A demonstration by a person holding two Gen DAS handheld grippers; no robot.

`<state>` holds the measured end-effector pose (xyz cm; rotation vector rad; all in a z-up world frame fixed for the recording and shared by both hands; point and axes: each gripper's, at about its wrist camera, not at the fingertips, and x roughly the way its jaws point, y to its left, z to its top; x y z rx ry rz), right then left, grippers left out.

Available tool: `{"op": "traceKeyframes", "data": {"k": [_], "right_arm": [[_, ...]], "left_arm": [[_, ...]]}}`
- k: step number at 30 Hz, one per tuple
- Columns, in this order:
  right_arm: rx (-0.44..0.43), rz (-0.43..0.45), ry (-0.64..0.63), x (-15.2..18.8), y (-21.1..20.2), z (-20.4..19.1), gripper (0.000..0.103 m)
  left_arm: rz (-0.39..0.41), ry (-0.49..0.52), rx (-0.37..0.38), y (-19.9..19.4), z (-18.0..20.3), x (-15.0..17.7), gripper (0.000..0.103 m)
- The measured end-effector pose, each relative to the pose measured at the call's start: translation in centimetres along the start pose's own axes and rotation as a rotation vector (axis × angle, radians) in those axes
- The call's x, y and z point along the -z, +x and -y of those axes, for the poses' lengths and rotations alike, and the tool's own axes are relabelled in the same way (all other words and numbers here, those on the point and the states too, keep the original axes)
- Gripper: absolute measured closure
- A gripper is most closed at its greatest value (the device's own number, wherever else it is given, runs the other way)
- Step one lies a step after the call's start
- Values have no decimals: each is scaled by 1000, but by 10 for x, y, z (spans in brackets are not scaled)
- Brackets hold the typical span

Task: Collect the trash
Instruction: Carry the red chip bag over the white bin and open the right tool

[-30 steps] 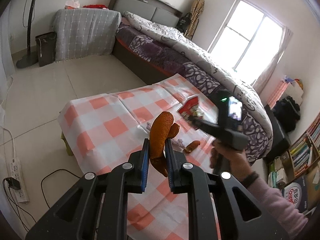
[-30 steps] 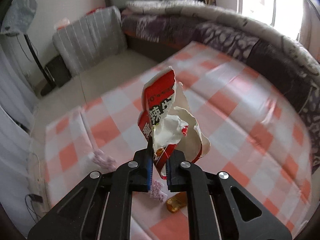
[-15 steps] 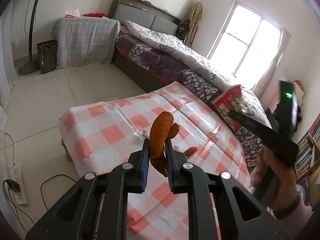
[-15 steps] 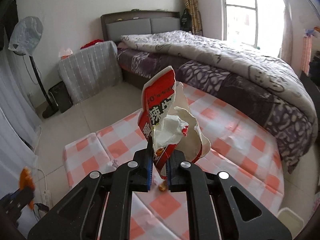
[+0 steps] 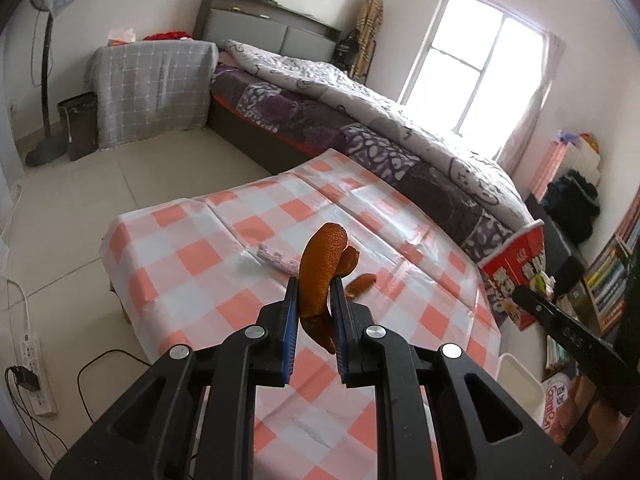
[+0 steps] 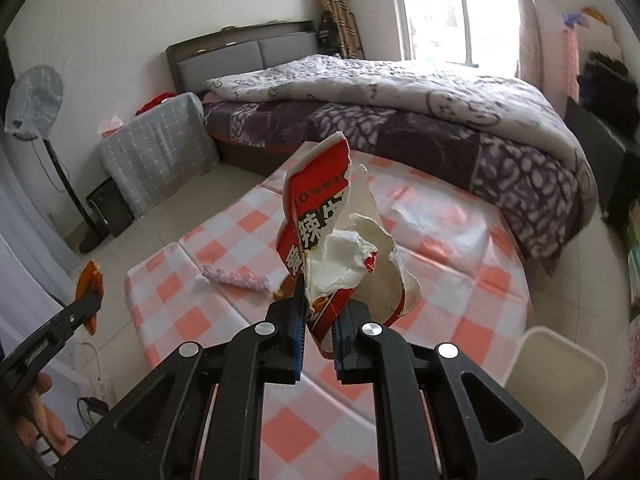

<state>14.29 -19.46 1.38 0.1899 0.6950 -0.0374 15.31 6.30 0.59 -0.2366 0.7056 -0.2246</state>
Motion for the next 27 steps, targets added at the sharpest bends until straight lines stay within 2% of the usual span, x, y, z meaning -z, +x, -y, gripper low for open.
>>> {"op": "traceKeyframes", "data": {"k": [5, 14, 20, 27], "right_arm": [[34, 3, 76, 17, -7, 32, 93], [134, 40, 196, 17, -25, 86, 92], [195, 20, 295, 24, -35, 127, 92], [279, -50, 409, 39, -41, 174, 91]], "left_arm": [[-16, 40, 2, 6, 17, 8, 87], [-25, 77, 40, 19, 51, 13, 87], [-40, 104, 71, 29, 78, 19, 87], [-58, 158, 104, 36, 107, 31, 87]]}}
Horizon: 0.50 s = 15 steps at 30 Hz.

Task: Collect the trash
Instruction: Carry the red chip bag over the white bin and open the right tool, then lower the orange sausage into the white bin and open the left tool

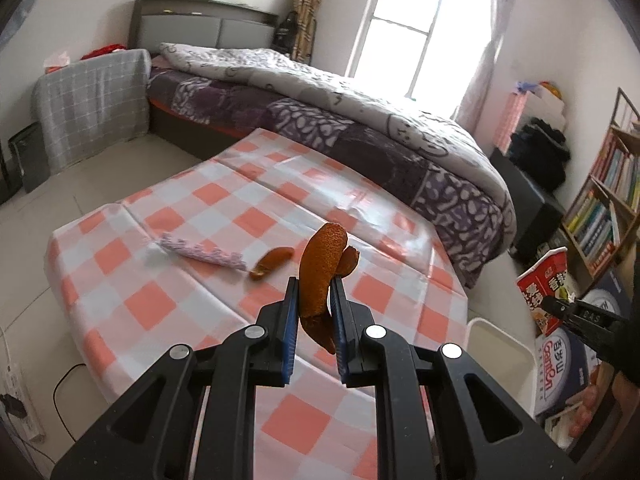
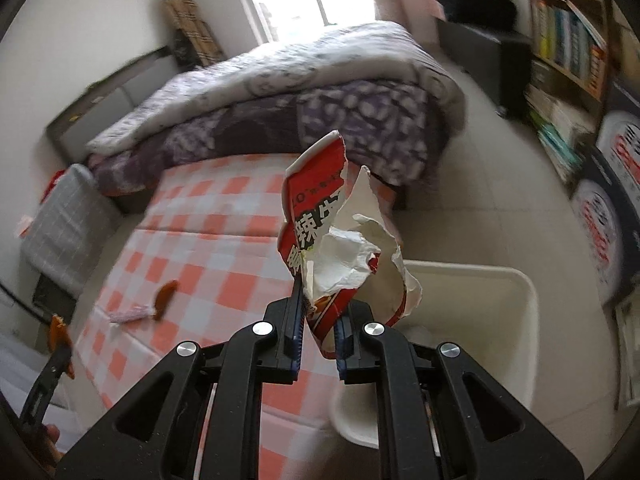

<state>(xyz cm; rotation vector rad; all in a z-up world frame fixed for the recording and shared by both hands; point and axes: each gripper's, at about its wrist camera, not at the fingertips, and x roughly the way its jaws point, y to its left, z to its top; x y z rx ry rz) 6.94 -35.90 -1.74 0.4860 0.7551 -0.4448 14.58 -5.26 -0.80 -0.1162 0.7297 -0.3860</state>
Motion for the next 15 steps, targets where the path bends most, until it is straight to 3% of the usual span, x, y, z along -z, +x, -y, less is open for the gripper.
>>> {"op": "traceKeyframes", "data": {"k": [6, 7, 9, 10, 11, 15], "right_arm": [[58, -87, 80, 2, 10, 35, 89], [65, -91, 88, 2, 10, 38, 85], [86, -95, 108, 0, 10, 47, 66], [90, -91, 123, 0, 8, 50, 48], [97, -81, 139, 0, 6, 54, 44], [109, -38, 159, -4, -5, 67, 41]], "left_arm": [[-23, 49, 36, 11, 28, 8, 87], [-28, 58, 46, 12, 33, 11, 87], [-40, 73, 68, 16, 44, 14, 87], [-45, 79, 77, 18, 48, 15, 87], [-50, 84, 85, 20, 52, 17, 87], [-82, 111, 120, 28, 74, 28, 87]]}}
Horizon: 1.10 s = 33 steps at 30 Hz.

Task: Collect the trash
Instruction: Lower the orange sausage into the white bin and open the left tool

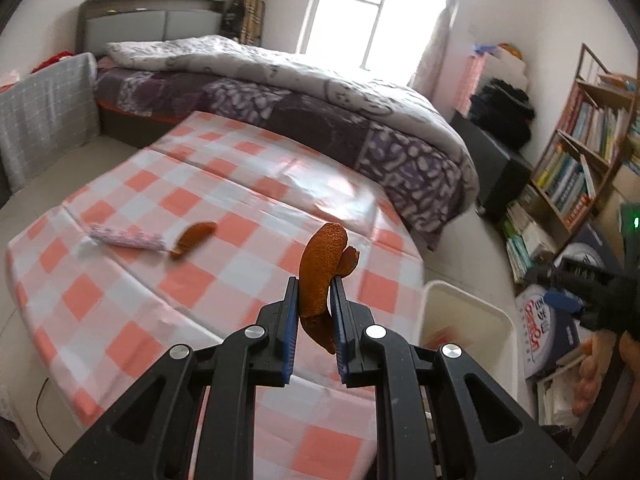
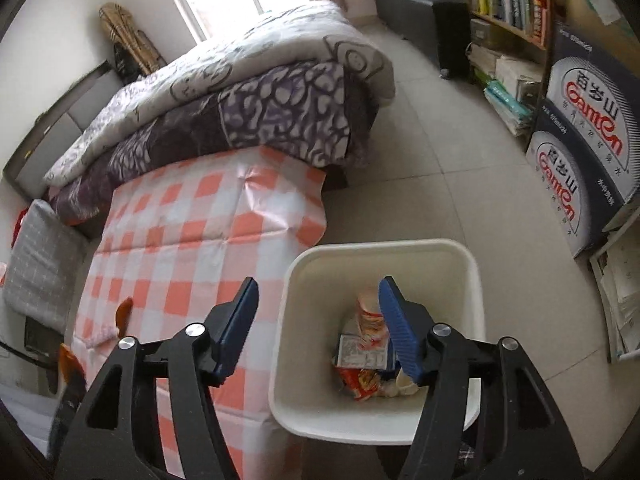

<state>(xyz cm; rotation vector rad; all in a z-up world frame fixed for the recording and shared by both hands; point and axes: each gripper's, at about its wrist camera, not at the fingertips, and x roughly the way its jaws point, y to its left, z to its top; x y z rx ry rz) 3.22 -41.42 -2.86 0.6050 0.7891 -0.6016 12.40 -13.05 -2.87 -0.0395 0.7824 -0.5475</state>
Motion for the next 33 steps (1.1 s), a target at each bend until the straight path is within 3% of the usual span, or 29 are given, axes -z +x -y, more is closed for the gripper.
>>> {"op": "traceKeyframes", "data": {"k": [4, 14, 21, 23, 24, 25, 29, 33], "right_arm": [[15, 44, 26, -7, -7, 14, 35], [10, 105, 137, -26, -18, 46, 30], [-18, 129, 213, -34, -24, 64, 27], [-23, 134, 223, -35, -26, 67, 26], [-27, 138, 230, -36, -27, 68, 25], [-29, 141, 235, -36, -28, 69, 23], [-49, 129, 249, -36, -25, 66, 18], [-86, 69, 223, -29, -13, 46, 16]], "left_arm": [[-38, 20, 55, 11, 23, 9, 87], [-155, 100, 201, 40, 100, 31, 87], [-241, 72, 342, 59, 146, 37, 85], [-277, 69, 387, 63, 158, 39, 65], [-284, 67, 393, 64, 159, 40, 43], [-283, 63, 393, 63, 161, 42, 35], [-282, 106, 349, 64, 151, 42, 34], [-261, 130, 207, 71, 109, 31, 30]]}}
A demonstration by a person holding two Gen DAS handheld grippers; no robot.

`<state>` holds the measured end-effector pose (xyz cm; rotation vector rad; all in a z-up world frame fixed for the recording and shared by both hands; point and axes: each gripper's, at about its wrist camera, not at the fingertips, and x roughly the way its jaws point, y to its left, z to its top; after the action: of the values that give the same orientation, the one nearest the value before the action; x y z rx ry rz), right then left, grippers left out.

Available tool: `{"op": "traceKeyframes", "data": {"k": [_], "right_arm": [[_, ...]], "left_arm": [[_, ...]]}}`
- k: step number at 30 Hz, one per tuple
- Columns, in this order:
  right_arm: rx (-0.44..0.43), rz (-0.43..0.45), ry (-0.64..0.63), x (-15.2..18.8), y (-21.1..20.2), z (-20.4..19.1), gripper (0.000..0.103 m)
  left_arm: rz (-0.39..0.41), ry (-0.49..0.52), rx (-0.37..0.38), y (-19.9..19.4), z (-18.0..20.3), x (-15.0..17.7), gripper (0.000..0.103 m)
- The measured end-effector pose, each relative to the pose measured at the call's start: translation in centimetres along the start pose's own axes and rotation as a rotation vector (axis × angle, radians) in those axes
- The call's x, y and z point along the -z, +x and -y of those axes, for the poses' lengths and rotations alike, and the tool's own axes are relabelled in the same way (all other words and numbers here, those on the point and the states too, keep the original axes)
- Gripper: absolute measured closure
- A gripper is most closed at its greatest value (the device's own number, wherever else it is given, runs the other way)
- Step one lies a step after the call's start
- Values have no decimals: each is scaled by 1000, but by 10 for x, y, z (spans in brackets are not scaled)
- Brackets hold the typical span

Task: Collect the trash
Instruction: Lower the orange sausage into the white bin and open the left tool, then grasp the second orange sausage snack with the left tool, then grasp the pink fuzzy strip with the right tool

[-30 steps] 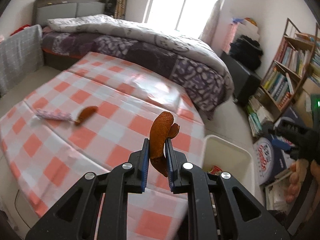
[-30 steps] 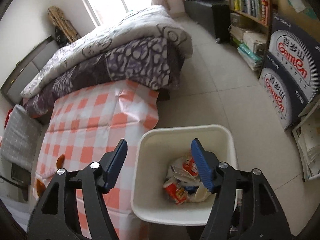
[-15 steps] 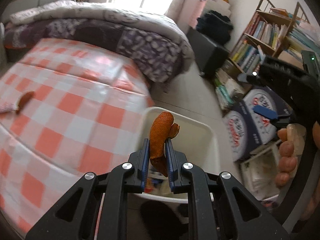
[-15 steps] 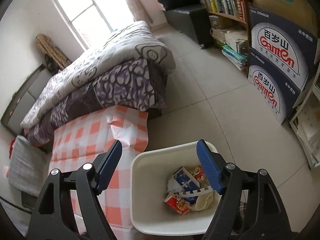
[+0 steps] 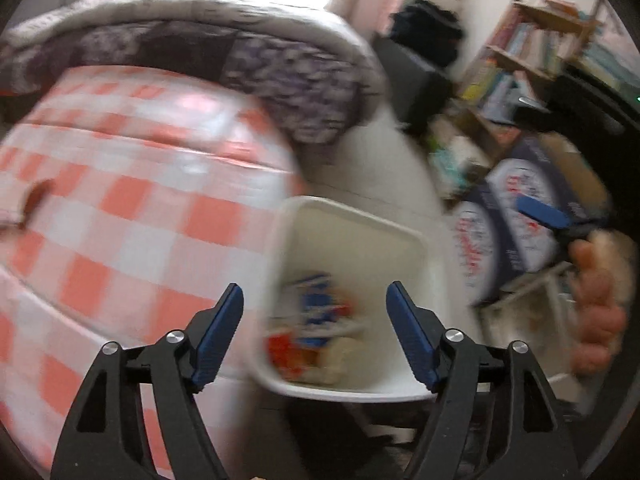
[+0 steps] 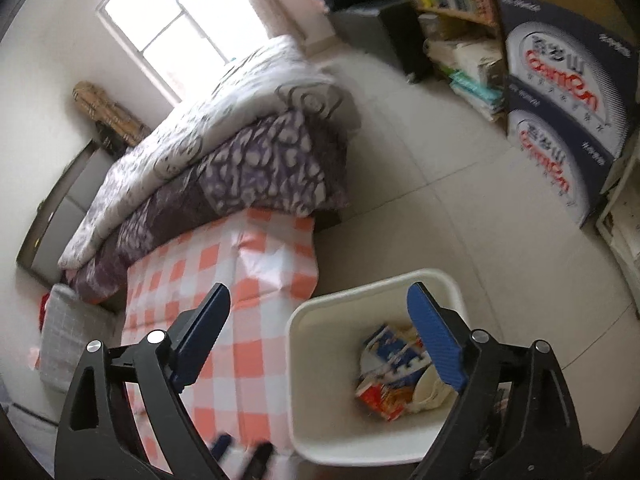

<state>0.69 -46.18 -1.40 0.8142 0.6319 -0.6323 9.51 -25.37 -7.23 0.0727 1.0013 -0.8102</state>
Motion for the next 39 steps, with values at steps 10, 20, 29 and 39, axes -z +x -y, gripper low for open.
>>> {"op": "traceKeyframes", "data": {"k": [10, 20, 29, 39], "right_arm": [[-106, -137, -104, 25, 17, -49, 13], [-133, -210, -169, 43, 32, -89, 12], [-97, -234, -193, 58, 48, -108, 12], [-116, -226, -633, 137, 77, -214, 12]], "left_arm": [[13, -94, -446, 8, -190, -68, 31], [-102, -123, -489, 62, -269, -87, 53], [-48, -211, -370, 25, -271, -55, 83], [114, -463, -358, -134, -278, -3, 84]]}}
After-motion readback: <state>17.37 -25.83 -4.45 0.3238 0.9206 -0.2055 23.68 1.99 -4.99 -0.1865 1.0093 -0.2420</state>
